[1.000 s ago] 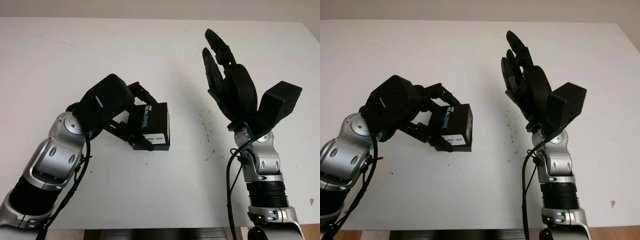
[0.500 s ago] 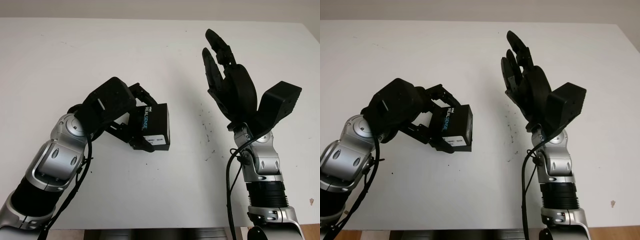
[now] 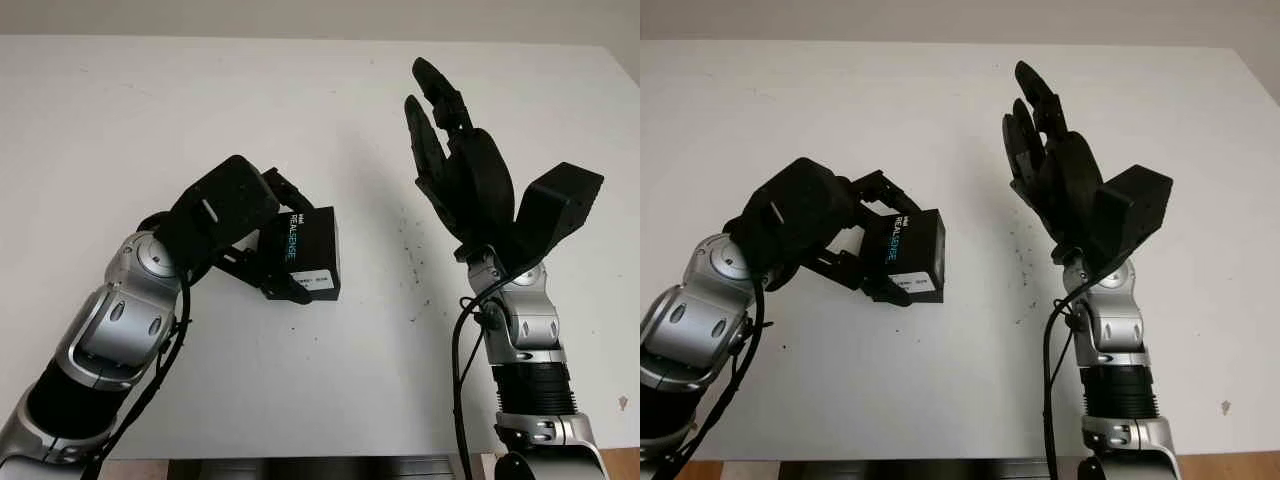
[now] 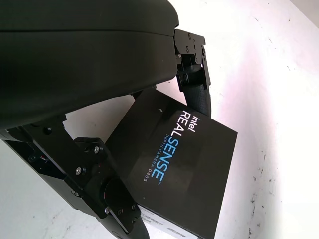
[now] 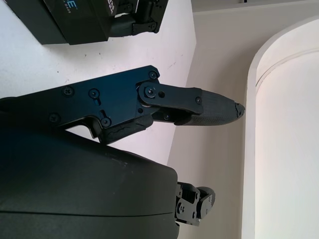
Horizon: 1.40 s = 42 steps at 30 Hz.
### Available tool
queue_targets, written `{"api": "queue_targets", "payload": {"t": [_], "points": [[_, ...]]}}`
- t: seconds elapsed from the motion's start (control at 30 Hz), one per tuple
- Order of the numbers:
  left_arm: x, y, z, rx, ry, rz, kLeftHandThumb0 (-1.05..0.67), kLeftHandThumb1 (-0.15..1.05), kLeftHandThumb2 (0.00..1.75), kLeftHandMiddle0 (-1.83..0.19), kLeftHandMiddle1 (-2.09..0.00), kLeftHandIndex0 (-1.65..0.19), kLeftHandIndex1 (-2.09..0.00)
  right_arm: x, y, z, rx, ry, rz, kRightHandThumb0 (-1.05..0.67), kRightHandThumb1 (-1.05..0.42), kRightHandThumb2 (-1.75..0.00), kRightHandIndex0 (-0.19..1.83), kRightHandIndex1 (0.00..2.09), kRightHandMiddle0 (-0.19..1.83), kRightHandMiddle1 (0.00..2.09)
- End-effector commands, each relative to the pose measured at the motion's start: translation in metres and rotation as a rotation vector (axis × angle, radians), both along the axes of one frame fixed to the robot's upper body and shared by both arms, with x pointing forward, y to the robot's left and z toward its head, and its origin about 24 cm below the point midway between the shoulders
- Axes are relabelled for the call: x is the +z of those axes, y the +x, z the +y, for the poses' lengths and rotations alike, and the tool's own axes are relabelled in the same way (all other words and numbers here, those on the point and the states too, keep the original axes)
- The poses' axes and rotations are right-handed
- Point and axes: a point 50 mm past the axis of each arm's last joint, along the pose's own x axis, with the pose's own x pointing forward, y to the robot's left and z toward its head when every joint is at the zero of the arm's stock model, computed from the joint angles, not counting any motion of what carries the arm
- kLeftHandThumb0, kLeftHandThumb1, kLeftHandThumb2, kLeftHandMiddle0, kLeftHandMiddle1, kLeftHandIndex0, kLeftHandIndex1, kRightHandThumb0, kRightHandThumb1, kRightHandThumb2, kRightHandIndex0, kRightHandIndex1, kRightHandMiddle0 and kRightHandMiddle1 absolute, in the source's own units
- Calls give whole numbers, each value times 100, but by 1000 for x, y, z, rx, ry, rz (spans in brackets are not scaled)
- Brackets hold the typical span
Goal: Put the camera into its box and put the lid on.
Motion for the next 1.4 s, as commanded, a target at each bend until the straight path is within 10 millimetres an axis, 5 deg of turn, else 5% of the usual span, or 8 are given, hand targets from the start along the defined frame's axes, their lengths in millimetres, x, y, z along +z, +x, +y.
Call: {"api": "queue_targets", "payload": {"t": [0.0,0.2,0.4,0.57,0.67,0.93,1.37], "points": [[-16,-9,-10,-53,-18,77,-11,94,5,-26,-151,-5,-146,3,-2,1,0,1,-16,-66,-105,-50,-6,6,-19,42],[-14,-13,-15,-71,-9,90,-18,88,4,0,-143,10,-133,3,-2,1,10,7,-15,-67,-105,-49,-6,5,-19,41],[-15,-14,-13,-138,56,118,-26,85,5,13,-92,14,-117,3,-3,1,7,8,-15,-64,-105,-52,-7,5,-19,42],[-12,-14,-13,-235,229,210,-36,87,6,4,-33,15,-85,3,-3,1,10,8,-14,-65,-105,-51,-7,5,-19,42],[-9,-16,-14,-302,351,259,-41,83,5,5,-9,3,-39,3,-4,1,18,15,-9,-65,-105,-50,-7,5,-19,40],[-9,-23,-14,-465,595,145,-51,81,6,13,-2,11,-16,3,-4,2,15,4,-5,-66,-105,-50,-5,6,-19,42],[-10,-25,-16,-477,623,93,-63,92,8,19,0,19,0,3,-5,2,25,-4,-5,-67,-105,-50,-5,6,-19,43]]}}
